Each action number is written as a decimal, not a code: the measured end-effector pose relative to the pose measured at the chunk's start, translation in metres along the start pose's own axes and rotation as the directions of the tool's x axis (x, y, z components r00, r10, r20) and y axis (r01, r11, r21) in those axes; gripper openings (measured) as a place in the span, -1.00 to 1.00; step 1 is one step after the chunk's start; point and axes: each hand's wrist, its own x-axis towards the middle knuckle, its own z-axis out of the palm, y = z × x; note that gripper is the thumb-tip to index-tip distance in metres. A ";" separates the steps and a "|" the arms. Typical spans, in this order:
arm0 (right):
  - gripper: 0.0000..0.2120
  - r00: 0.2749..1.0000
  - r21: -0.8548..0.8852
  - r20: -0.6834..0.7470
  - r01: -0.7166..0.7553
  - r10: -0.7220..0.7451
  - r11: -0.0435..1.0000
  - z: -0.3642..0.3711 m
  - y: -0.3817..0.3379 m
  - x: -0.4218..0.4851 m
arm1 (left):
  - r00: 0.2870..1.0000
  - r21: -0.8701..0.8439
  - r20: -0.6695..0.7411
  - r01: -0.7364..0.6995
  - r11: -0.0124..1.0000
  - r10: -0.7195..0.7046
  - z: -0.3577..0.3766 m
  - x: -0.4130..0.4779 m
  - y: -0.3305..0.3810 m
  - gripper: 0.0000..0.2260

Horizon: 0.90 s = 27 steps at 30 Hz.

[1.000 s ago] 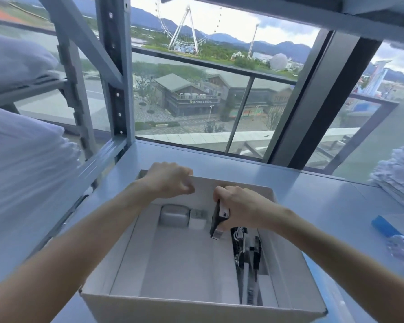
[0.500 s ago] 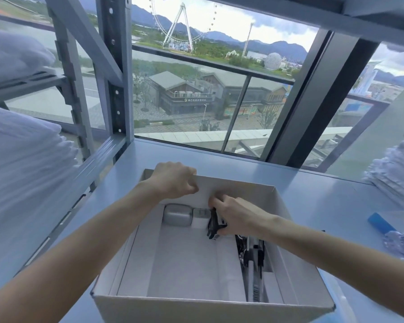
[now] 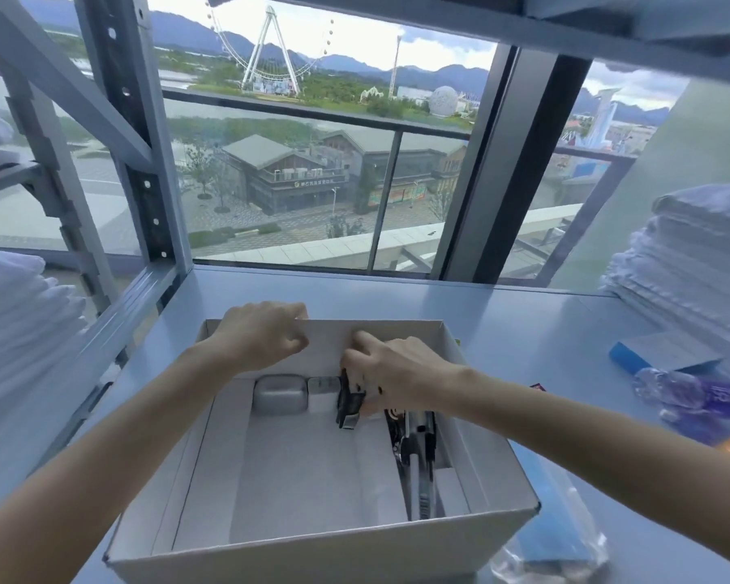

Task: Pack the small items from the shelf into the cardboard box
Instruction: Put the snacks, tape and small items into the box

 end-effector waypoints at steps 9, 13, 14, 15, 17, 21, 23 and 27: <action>-0.93 0.926 0.367 -0.346 -0.013 0.149 0.930 -0.020 0.079 -0.128 | 0.962 -0.143 -0.065 -0.270 0.952 0.264 -0.004 0.026 0.065 -0.76; -0.88 0.925 0.335 -0.198 -0.248 0.325 0.909 0.009 0.123 -0.172 | 0.960 -0.175 -0.009 -0.278 0.945 0.280 0.000 0.047 0.126 -0.71; -0.85 0.924 0.307 -0.085 -0.332 0.373 0.892 0.017 0.136 -0.182 | 0.963 -0.171 0.017 -0.262 0.950 0.269 0.003 0.051 0.140 -0.69; -0.82 0.912 0.272 0.035 -0.402 0.408 0.875 0.026 0.150 -0.191 | 0.964 -0.155 0.047 -0.250 0.956 0.260 0.007 0.054 0.152 -0.68; -0.73 0.864 0.228 0.232 -0.494 0.446 0.839 0.045 0.173 -0.211 | 0.961 -0.090 0.091 -0.252 0.964 0.260 0.016 0.059 0.171 -0.67; -0.59 0.793 0.213 0.427 -0.555 0.434 0.804 0.082 0.199 -0.242 | 0.967 -0.028 0.080 -0.242 0.970 0.243 0.027 0.062 0.182 -0.69; -0.55 0.807 0.278 0.412 -0.554 0.423 0.785 0.096 0.203 -0.246 | 0.962 -0.043 0.077 -0.258 0.965 0.261 0.029 0.062 0.178 -0.68; -0.52 0.884 0.355 0.280 -0.459 0.375 0.815 0.106 0.205 -0.227 | 0.957 -0.047 0.053 -0.281 0.958 0.284 0.033 0.060 0.174 -0.67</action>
